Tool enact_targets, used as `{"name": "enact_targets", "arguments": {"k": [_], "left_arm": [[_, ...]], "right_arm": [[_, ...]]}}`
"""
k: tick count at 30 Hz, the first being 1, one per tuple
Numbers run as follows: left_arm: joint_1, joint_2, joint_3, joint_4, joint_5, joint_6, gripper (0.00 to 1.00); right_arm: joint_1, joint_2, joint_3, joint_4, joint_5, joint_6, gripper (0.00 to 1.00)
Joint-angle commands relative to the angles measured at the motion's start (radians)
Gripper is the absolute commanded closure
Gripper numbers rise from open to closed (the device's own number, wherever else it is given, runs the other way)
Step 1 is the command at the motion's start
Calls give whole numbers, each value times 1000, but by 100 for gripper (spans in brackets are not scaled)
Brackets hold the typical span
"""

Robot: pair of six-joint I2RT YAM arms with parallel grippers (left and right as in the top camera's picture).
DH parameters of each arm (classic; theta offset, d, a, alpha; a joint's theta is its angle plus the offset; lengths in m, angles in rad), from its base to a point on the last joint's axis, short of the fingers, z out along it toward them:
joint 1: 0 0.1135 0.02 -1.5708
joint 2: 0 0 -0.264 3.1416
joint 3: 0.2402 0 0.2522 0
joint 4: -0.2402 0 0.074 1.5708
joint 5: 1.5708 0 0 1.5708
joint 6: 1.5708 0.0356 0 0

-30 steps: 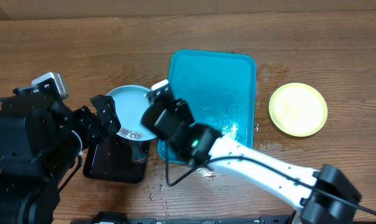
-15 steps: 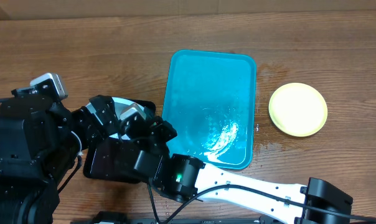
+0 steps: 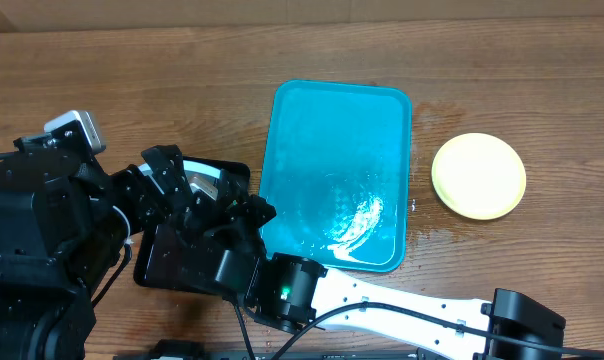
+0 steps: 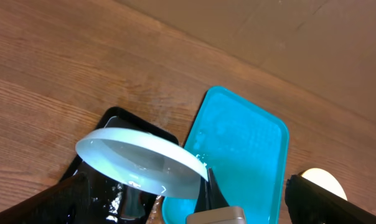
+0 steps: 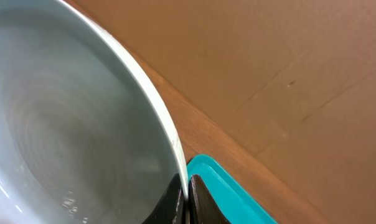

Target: Clean dirty plates on tray and stack at the side

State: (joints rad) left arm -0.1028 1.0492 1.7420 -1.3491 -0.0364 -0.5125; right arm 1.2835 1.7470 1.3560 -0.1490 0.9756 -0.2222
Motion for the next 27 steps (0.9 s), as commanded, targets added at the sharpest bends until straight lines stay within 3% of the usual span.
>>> {"name": "enact_targets", "arguments": {"k": [1, 8, 10, 13, 17, 21, 22, 27], "left_arm": [[5, -5, 23, 7, 12, 16, 0], [5, -4, 23, 11, 11, 16, 0], [5, -4, 23, 12, 11, 16, 0], [5, -4, 23, 11, 11, 16, 0], [5, -4, 23, 11, 11, 19, 0], [5, -4, 23, 10, 11, 20, 0], [5, -4, 23, 10, 11, 20, 0], [5, -3, 22, 2, 11, 20, 0]], "right_arm": [[6, -17, 18, 13, 20, -18, 96], [-12, -17, 18, 13, 19, 13, 96], [-50, -17, 18, 5, 19, 95, 96], [-150, -17, 18, -92, -37, 341, 96], [-330, -17, 20, -266, -476, 632, 96], [-566, -49, 21, -310, -1176, 673, 96], [-695, -79, 21, -321, -1404, 675, 96], [-1018, -167, 21, -463, -1503, 750, 96]]}}
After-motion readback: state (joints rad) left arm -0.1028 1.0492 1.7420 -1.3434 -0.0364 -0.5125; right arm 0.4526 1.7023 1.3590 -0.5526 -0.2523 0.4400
